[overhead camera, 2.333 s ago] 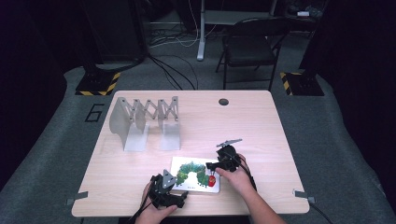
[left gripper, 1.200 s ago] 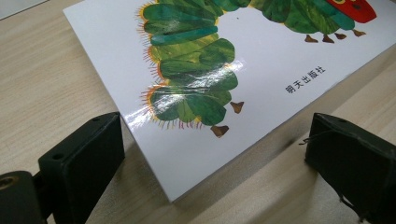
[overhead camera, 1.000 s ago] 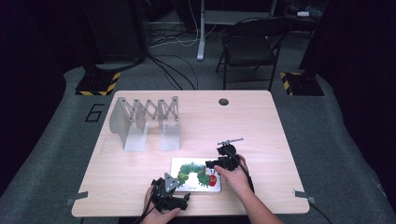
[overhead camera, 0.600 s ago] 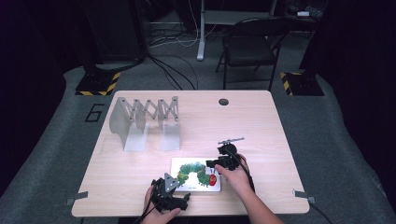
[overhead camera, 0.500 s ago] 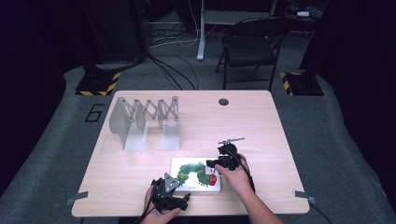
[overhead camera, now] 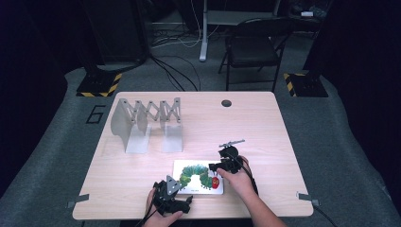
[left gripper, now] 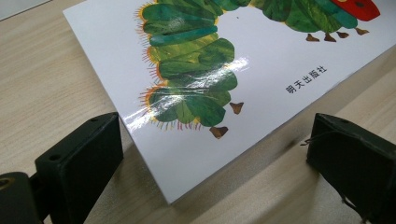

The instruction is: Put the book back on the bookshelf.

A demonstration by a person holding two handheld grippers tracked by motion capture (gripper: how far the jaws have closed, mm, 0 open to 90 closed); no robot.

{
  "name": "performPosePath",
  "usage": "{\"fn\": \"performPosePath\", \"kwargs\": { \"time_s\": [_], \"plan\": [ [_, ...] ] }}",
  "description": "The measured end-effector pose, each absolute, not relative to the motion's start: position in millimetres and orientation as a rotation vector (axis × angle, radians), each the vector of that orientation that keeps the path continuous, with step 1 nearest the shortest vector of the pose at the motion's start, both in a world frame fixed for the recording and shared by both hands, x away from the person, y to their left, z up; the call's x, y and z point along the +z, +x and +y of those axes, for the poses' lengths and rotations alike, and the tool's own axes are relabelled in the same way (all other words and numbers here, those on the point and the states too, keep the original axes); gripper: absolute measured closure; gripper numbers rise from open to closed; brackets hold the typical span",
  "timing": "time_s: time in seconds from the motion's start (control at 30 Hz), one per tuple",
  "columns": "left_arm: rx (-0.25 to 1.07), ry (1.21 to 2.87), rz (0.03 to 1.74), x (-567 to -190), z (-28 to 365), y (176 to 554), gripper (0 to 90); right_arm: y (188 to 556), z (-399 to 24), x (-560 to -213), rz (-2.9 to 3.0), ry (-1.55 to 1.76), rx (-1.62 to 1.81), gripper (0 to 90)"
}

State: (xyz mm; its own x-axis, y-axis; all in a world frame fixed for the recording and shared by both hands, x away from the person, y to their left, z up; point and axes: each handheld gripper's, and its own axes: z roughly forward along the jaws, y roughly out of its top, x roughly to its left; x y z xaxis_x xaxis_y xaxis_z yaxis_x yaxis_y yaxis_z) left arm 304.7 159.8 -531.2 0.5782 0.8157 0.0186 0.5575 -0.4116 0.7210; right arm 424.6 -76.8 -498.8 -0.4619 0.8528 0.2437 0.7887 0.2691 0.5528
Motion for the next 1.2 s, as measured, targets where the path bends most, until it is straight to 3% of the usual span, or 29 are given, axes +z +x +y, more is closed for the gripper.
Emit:
{"fn": "performPosePath", "kwargs": {
  "time_s": [1.2],
  "plan": [
    [0.485, 2.132, 1.083, -531.1, 160.2, 304.6, 3.4, 424.7, -75.7, -494.9, 2.466, 1.513, 0.912, 37.3]
  ]
}}
